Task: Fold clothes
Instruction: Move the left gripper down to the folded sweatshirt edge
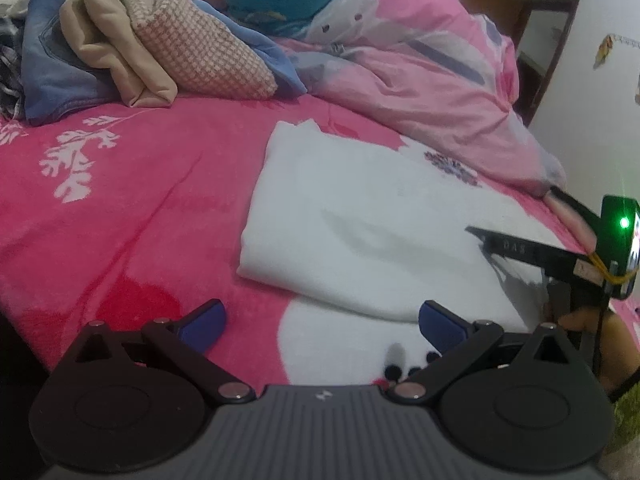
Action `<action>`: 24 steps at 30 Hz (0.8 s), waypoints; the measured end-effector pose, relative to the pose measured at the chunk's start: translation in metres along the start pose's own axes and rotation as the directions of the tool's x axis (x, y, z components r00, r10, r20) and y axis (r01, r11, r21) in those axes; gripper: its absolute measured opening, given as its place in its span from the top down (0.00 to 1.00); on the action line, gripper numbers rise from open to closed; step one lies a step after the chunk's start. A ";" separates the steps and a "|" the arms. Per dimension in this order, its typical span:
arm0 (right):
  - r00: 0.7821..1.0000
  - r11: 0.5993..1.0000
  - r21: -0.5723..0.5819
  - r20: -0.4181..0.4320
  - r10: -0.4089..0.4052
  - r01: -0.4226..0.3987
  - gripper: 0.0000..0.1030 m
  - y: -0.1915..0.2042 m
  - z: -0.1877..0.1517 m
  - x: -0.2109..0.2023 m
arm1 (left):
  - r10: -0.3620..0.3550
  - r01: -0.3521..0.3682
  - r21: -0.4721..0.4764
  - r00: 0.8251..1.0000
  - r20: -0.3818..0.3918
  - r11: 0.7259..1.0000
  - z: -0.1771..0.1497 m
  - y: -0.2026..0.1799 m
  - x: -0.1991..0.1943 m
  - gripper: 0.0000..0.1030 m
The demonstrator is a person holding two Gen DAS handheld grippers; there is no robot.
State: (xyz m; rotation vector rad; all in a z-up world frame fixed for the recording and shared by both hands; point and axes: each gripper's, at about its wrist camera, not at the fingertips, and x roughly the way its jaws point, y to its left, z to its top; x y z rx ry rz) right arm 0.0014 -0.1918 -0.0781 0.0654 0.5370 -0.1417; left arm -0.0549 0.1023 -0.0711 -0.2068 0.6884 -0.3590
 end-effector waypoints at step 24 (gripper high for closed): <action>1.000 1.000 0.001 0.001 0.002 -0.002 0.28 0.000 -0.001 0.000 | -0.094 0.112 -0.082 0.976 0.197 0.990 -0.001 -0.014 0.035 0.00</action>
